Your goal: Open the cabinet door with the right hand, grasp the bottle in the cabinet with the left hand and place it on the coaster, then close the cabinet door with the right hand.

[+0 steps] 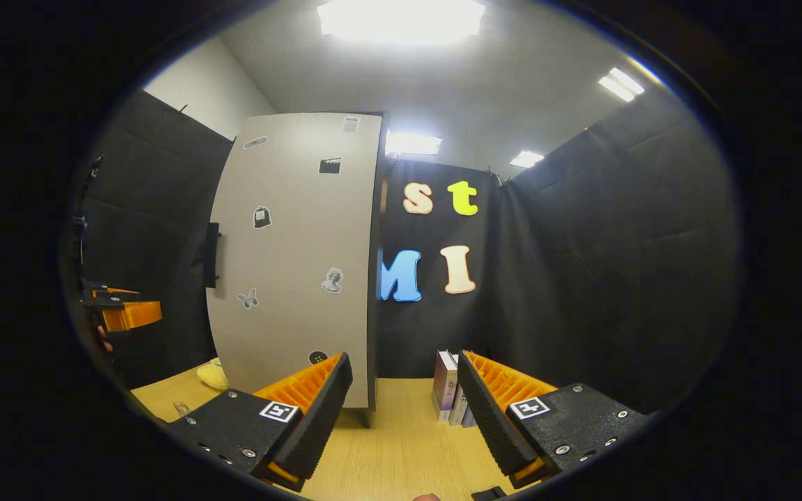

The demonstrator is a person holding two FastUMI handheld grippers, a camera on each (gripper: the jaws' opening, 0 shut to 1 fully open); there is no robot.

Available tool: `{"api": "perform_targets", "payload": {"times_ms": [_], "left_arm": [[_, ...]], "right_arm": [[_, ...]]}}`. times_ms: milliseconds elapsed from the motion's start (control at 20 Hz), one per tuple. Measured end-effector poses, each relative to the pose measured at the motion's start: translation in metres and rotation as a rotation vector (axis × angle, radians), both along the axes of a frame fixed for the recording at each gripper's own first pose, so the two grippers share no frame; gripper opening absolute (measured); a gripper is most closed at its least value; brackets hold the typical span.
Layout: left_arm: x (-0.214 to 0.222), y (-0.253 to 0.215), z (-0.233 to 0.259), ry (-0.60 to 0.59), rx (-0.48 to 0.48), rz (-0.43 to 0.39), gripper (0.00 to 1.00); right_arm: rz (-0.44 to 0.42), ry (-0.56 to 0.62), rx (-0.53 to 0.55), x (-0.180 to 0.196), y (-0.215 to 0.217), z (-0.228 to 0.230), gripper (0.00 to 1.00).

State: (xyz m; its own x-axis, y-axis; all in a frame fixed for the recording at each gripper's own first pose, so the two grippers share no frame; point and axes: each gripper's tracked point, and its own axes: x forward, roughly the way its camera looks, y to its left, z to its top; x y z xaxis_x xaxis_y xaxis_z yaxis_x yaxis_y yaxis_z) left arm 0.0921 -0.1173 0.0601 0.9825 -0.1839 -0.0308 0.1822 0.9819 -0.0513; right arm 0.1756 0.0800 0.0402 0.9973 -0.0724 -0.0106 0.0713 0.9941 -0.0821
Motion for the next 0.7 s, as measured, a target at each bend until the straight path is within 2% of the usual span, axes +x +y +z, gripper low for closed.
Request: {"api": "perform_targets", "payload": {"times_ms": [50, 100, 200, 250, 300, 350, 400, 450, 500, 700], "left_arm": [[0.000, 0.001, -0.001, -0.002, 0.004, 0.011, 0.88], [-0.002, 0.003, -0.001, -0.004, 0.013, 0.022, 0.83], [-0.005, 0.006, -0.001, -0.004, 0.024, 0.040, 0.83], [-0.006, 0.007, 0.000, -0.005, 0.023, 0.045, 0.88], [-0.009, 0.007, 0.000, -0.003, 0.021, 0.048, 0.83], [-0.011, 0.008, 0.001, -0.004, 0.022, 0.051, 0.83], [-0.013, 0.009, 0.002, -0.006, 0.030, 0.056, 0.88], [-0.014, 0.010, 0.003, -0.010, 0.040, 0.062, 0.88], [-0.017, 0.012, 0.004, -0.014, 0.046, 0.067, 0.83], [-0.020, 0.016, 0.005, -0.010, 0.038, 0.081, 0.86]], "right_arm": [[0.001, -0.005, -0.003, 0.000, -0.002, 0.000, 0.94], [0.007, -0.010, -0.005, -0.001, -0.002, 0.000, 0.94], [0.022, -0.013, -0.006, 0.001, 0.002, -0.002, 0.94], [0.030, -0.013, -0.008, 0.002, 0.005, -0.002, 0.94], [0.032, -0.015, -0.011, 0.001, 0.005, -0.002, 0.94], [0.032, -0.021, -0.008, 0.001, 0.005, -0.001, 0.94], [0.034, -0.031, -0.002, 0.001, 0.006, 0.000, 0.94], [0.037, -0.037, 0.004, 0.001, 0.008, 0.000, 0.94], [0.041, -0.035, 0.006, 0.001, 0.009, -0.001, 0.94], [0.038, -0.046, 0.007, 0.003, 0.011, 0.001, 0.94]]}}
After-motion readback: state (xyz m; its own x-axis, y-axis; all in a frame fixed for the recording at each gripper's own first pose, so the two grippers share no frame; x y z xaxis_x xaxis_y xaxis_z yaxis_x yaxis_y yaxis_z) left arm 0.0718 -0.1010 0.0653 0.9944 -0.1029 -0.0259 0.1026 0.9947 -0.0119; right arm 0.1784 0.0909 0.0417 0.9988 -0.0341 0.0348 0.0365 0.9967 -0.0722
